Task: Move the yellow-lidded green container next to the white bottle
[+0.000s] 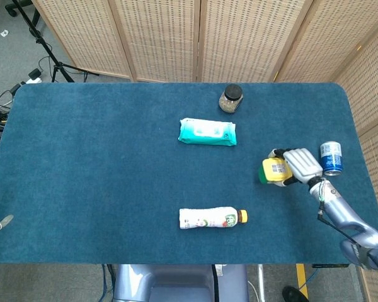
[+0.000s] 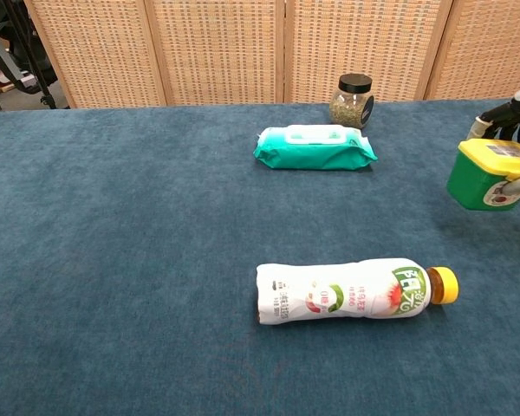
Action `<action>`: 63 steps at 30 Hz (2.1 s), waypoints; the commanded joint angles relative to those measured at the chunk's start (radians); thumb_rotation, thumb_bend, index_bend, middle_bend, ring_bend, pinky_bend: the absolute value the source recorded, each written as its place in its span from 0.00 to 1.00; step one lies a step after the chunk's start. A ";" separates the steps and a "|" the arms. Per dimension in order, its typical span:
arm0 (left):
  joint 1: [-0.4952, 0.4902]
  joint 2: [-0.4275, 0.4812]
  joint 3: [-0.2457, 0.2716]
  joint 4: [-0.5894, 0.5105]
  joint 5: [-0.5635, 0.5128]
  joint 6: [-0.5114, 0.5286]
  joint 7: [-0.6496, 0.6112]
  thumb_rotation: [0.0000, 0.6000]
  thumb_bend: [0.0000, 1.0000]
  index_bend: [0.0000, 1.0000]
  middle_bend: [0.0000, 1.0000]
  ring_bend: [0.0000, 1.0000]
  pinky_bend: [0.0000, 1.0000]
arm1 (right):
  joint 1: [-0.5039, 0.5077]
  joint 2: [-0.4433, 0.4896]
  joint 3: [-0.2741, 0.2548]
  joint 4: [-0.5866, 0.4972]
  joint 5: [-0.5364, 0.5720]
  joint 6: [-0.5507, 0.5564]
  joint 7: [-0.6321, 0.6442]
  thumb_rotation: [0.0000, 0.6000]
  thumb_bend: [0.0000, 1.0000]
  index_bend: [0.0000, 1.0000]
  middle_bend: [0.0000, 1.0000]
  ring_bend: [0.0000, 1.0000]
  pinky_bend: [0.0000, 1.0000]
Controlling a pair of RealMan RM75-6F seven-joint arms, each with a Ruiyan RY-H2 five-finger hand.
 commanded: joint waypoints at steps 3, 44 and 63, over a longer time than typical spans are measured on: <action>0.002 0.002 0.001 0.000 0.002 0.003 -0.005 1.00 0.00 0.00 0.00 0.00 0.00 | 0.094 0.232 -0.088 -0.282 -0.076 -0.218 0.075 1.00 0.98 0.52 0.56 0.43 0.41; 0.002 0.002 0.003 0.000 0.005 0.002 -0.009 1.00 0.00 0.00 0.00 0.00 0.00 | -0.030 0.123 -0.084 -0.262 0.078 0.028 -0.264 1.00 0.00 0.00 0.00 0.00 0.01; 0.002 -0.001 0.000 0.002 0.000 0.001 -0.005 1.00 0.00 0.00 0.00 0.00 0.00 | -0.077 -0.200 -0.112 0.119 -0.107 0.218 -0.290 1.00 0.00 0.14 0.10 0.03 0.08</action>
